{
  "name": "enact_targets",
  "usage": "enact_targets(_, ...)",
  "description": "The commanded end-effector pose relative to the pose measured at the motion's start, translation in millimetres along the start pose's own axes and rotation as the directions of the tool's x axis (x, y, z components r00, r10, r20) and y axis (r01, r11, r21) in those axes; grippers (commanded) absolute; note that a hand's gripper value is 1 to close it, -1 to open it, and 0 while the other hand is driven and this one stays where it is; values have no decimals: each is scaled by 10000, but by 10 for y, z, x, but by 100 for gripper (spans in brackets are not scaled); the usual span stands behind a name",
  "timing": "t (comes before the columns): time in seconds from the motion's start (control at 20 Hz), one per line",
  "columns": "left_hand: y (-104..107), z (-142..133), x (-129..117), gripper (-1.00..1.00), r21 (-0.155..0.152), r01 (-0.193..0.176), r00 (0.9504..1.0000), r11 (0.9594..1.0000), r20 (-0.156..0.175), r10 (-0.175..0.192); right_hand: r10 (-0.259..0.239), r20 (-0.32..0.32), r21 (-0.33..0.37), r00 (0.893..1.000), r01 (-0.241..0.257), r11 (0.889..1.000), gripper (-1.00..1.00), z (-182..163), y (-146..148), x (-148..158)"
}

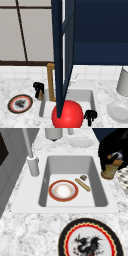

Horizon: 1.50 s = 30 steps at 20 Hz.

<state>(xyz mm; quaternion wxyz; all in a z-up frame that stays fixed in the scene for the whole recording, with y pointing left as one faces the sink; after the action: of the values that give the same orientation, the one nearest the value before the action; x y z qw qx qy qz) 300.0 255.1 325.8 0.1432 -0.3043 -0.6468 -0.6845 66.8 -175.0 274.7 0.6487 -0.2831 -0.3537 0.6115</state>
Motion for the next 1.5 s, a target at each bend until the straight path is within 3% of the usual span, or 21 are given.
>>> enact_targets(0.0, 50, -245, 44, 100, -234, -417, 9991, 9989, 0, 417, 0, 0, 0, 10000, 0, 10000, 0, 0, 0, 0)
enact_targets(0.5, -95, -814, -232, 100, -34, -270, 9996, 9996, 126, 271, 0, 0, 0, 10000, 0, 10000, 0, 0, 0, 0)
enact_targets(0.65, -250, -939, -462, 100, -6, -56, 10000, 10000, -11, 56, 0, 0, 0, 10000, 0, 10000, 0, 0, 0, 0)
enact_targets(0.95, -547, -1215, -929, 100, 18, -40, 10000, 10000, 15, 40, 0, 0, 0, 10000, 0, 10000, 0, 0, 0, 0)
enact_targets(1.45, -705, -1964, -1349, 100, -130, -115, 9998, 9998, -179, 112, 0, 0, 0, 10000, 0, 10000, 0, 0, 0, 0)
